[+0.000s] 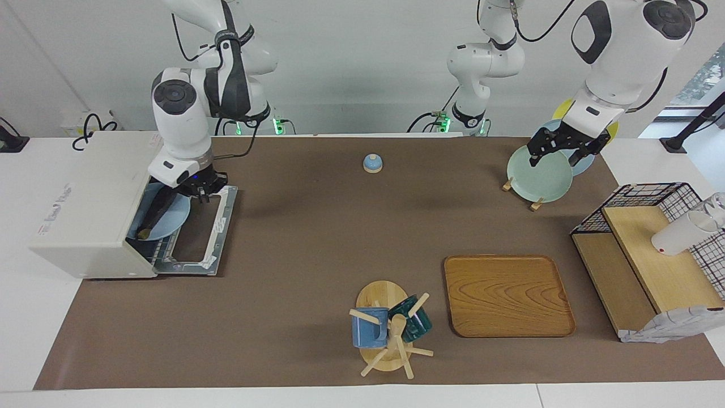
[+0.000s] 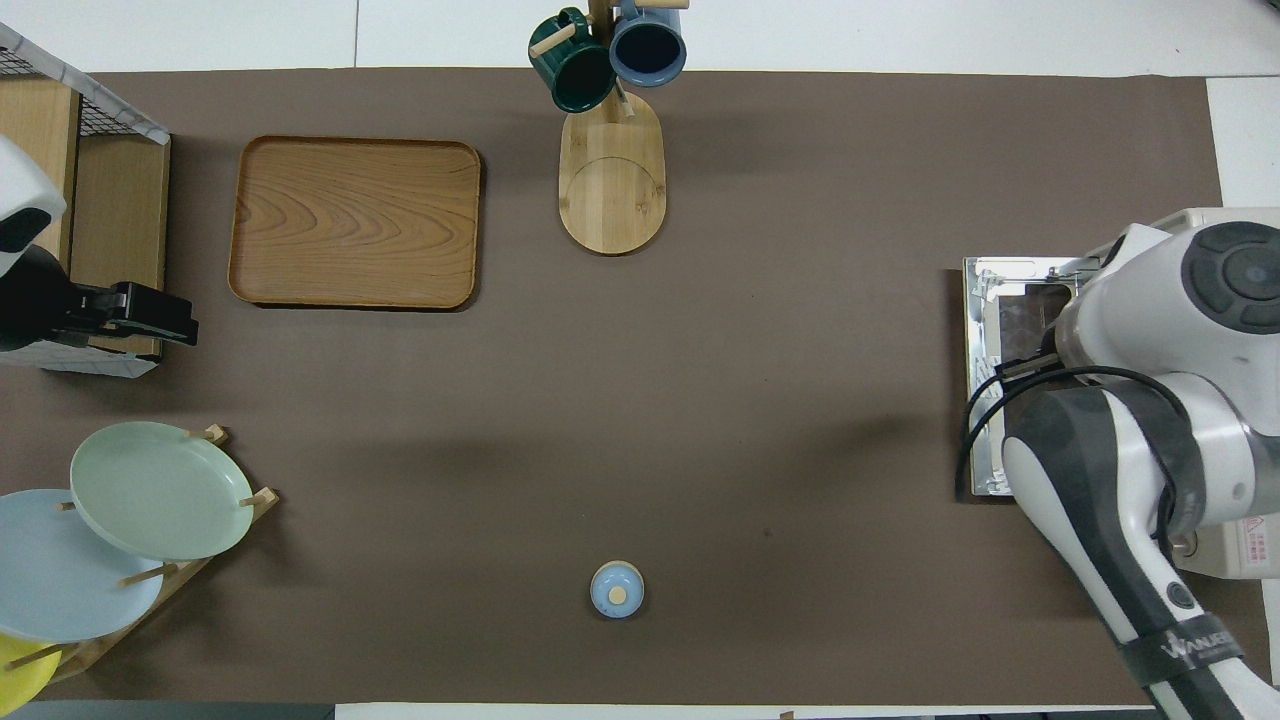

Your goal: Put eggplant into oven

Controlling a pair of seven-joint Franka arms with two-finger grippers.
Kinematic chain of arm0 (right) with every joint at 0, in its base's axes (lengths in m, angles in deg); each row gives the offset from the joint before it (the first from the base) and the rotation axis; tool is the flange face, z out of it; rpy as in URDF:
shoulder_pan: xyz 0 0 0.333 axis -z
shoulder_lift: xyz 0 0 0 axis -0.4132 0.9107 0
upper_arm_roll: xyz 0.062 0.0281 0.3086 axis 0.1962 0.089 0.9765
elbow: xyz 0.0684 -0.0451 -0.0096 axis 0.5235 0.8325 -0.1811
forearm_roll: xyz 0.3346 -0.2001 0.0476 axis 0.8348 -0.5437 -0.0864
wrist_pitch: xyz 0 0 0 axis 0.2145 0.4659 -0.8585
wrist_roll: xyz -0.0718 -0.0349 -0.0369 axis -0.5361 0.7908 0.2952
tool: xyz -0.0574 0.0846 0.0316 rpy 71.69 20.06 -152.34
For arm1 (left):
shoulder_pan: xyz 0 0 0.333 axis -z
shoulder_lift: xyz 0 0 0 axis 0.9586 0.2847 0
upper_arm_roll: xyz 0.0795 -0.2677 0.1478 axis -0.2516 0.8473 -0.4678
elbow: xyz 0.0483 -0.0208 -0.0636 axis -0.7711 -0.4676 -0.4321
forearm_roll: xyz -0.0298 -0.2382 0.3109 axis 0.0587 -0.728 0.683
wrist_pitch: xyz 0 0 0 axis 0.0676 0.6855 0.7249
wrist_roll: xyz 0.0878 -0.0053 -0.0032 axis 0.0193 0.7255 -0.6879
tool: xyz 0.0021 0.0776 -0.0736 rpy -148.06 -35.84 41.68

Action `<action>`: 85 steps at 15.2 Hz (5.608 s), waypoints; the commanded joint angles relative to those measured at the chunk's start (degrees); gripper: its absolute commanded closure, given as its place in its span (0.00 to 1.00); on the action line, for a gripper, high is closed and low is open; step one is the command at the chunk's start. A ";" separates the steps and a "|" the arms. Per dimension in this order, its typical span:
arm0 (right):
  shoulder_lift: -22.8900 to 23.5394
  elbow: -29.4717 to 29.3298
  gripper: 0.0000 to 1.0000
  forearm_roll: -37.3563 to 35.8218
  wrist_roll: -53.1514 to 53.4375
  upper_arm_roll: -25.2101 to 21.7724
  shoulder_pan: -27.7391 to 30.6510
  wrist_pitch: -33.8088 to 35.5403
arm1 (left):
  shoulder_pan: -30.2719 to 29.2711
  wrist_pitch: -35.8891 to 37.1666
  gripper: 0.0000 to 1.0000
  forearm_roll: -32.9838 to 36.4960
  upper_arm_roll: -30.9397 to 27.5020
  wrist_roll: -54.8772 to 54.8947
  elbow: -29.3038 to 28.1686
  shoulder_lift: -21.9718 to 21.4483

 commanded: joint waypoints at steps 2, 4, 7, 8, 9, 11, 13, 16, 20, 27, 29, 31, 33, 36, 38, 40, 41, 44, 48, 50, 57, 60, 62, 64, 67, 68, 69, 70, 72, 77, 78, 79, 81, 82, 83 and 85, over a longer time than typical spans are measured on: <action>5.45 0.45 1.00 4.34 9.98 0.19 -2.27 -5.85 | -0.61 0.14 0.00 1.00 0.42 -0.46 -0.07 -0.27; 8.52 1.42 1.00 4.44 10.25 0.10 -2.18 -9.73 | -0.61 0.14 0.00 1.00 0.42 -0.46 -0.07 -0.36; 10.38 2.30 1.00 4.44 11.13 0.10 -2.18 -10.45 | -0.61 0.14 0.00 1.00 0.42 -0.46 -0.07 -0.36; 10.47 2.91 1.00 4.44 11.13 0.10 -1.75 -11.06 | -0.61 0.14 0.00 1.00 0.42 -0.46 -0.07 -0.36; 10.47 3.70 1.00 4.35 11.05 0.01 -1.31 -12.37 | -0.61 0.14 0.00 1.00 0.42 -0.46 -0.07 -0.36; 10.47 5.29 1.00 3.83 10.87 0.01 -0.95 -13.61 | -0.61 0.14 0.00 1.00 0.42 -0.46 -0.07 -0.27; 10.47 5.82 1.00 3.04 10.69 -0.07 -0.87 -14.14 | -0.61 0.14 0.00 1.00 0.42 -0.46 -0.07 -0.36; 10.82 6.35 1.00 -1.35 10.69 -0.08 -0.26 -14.58 | -0.61 0.14 0.00 1.00 0.42 -0.46 -0.07 -0.36; 11.00 5.91 1.00 -10.03 10.17 0.01 0.02 -14.41 | -0.61 0.14 0.00 1.00 0.42 -0.46 -0.07 -0.27; 11.09 -4.62 1.00 -12.44 -1.86 0.10 1.68 -3.35 | -0.61 0.14 0.00 1.00 0.42 -0.46 -0.07 -0.36; 10.21 -7.61 1.00 -12.26 -6.33 0.10 3.08 0.86 | -0.61 0.14 0.00 1.00 0.42 -0.46 -0.07 -0.36; 9.25 -9.81 1.00 -12.26 -9.51 0.10 5.01 4.12 | -0.61 0.14 0.00 1.00 0.42 -0.46 -0.07 -0.27; 7.58 -10.44 1.00 -11.74 -12.75 0.01 6.51 6.06 | -0.61 0.14 0.00 1.00 0.42 -0.46 -0.07 -0.27; 5.82 -10.44 1.00 -7.71 -15.84 -0.25 9.23 7.56 | -0.61 0.14 0.00 1.00 0.42 -0.46 0.02 -0.36; 4.41 -13.06 1.00 -3.93 -15.94 -0.25 9.50 11.23 | -0.61 0.14 0.00 1.00 0.42 -0.46 -0.07 -0.36; 4.58 -20.60 0.86 1.86 -15.67 -0.43 9.68 20.09 | -0.61 0.14 0.00 1.00 0.42 -0.46 -0.07 -0.36; 4.58 -23.94 0.82 3.28 -15.59 -0.43 9.59 24.05 | -0.61 0.14 0.00 1.00 0.42 -0.46 -0.07 -0.36; 4.41 -32.04 0.78 4.61 -15.32 -0.34 9.51 31.63 | -0.61 0.05 0.00 1.00 0.42 -0.46 -0.07 -0.36; 4.50 -32.51 0.01 10.04 -11.04 -0.42 9.68 34.64 | -0.61 0.05 0.00 1.00 0.42 -0.46 -0.07 -0.36; 4.41 -32.15 0.00 10.85 -8.30 -0.43 10.03 34.29 | -0.61 0.05 0.00 1.00 0.42 -0.46 -0.07 -0.36; 3.70 -30.92 0.00 7.71 -4.86 0.62 10.21 34.29 | -0.61 0.14 0.00 1.00 0.42 -0.46 -0.07 -0.27; 4.06 -31.36 0.00 7.08 -5.65 0.45 10.21 32.88 | -0.61 0.05 0.00 1.00 0.42 -0.46 -0.07 -0.27; 1.87 -28.82 0.00 6.90 -5.65 0.54 9.77 32.36 | -0.61 0.14 0.00 1.00 0.42 -0.46 -0.07 -0.36; 1.33 -28.02 0.00 6.99 -5.83 0.54 9.77 32.09 | -0.61 0.05 0.00 1.00 0.42 -0.46 -0.07 -0.36; 1.59 -28.11 0.00 6.90 -5.83 0.54 9.77 31.04 | -0.61 0.05 0.00 1.00 0.42 -0.46 -0.07 -0.36; 1.77 -28.37 0.00 6.99 -5.83 0.63 9.86 30.95 | -0.61 0.05 0.00 1.00 0.42 -0.46 -0.07 -0.36; 1.86 -28.63 0.00 6.99 -5.66 0.54 9.86 30.77 | -0.61 0.05 0.00 1.00 0.42 -0.46 -0.07 -0.36; 1.95 -28.81 0.00 6.90 -5.65 0.54 9.86 30.16 | -0.61 0.05 0.00 1.00 0.42 -0.46 0.02 -0.36; 2.03 -28.98 0.00 7.78 -5.57 0.36 10.21 29.98 | -0.61 0.05 0.00 1.00 0.42 -0.46 0.02 -0.27; 3.00 -30.65 0.00 8.04 -5.48 0.19 10.91 30.24 | -0.61 0.05 0.00 1.00 0.42 -0.46 -0.07 -0.36; 3.00 -31.26 0.00 8.74 -5.39 0.19 11.17 30.16 | -0.61 0.05 0.00 1.00 0.42 -0.46 -0.07 -0.36; 3.26 -31.44 0.00 9.01 -5.39 0.19 11.09 30.15 | -0.61 0.05 0.00 1.00 0.42 -0.46 -0.07 -0.36; 3.62 -31.71 0.00 9.18 -5.39 0.19 11.17 30.24 | -0.61 -0.04 0.00 1.00 0.42 -0.46 -0.07 -0.36; 3.70 -31.80 0.00 9.18 -5.48 0.19 11.26 30.50 | -0.61 -0.04 0.00 1.00 0.42 -0.46 -0.07 -0.36; 3.70 -32.32 0.00 9.18 -5.56 0.10 11.26 30.85 | -0.61 -0.04 0.00 1.00 0.42 -0.46 -0.07 -0.36; 3.79 -32.94 0.00 8.92 -5.57 0.01 11.18 31.38 | -0.61 -0.04 0.00 1.00 0.42 -0.46 -0.07 -0.36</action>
